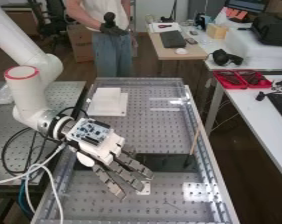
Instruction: Grab the bearing and place it in the white container
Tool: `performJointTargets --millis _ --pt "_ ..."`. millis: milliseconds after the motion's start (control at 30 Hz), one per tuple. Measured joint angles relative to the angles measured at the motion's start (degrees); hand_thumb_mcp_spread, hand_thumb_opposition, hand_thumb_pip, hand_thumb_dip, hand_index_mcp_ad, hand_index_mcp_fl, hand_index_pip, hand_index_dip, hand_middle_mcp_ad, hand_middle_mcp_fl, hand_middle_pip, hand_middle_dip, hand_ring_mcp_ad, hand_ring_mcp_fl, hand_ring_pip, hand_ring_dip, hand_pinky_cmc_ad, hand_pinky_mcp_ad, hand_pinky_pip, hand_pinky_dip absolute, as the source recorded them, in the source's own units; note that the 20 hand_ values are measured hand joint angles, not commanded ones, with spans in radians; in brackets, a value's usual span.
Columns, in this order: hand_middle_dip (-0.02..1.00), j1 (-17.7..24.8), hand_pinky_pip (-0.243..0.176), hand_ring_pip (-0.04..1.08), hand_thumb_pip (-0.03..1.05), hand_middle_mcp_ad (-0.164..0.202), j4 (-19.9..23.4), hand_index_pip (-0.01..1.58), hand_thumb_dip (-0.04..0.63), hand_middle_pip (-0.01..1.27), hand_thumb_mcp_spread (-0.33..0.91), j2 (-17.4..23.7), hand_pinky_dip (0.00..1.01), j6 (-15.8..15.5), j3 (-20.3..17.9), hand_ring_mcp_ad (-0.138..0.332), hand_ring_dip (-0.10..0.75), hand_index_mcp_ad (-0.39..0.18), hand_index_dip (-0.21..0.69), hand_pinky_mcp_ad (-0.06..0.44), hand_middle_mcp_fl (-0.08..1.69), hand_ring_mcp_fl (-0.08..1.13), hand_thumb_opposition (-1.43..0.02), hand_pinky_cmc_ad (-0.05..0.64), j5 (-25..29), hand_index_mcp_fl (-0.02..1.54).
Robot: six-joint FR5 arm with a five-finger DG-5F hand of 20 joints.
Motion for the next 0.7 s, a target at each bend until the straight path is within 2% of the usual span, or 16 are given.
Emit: performJointTargets --millis 700 --pt "0.16 0.1 -0.094 0.08 0.68 0.072 0.2 1.51 0.271 0.13 0.33 -0.3 0.31 -1.6 -0.1 0.169 0.056 -0.07 0.202 0.311 0.0 0.0 -0.87 0.398 0.4 0.01"
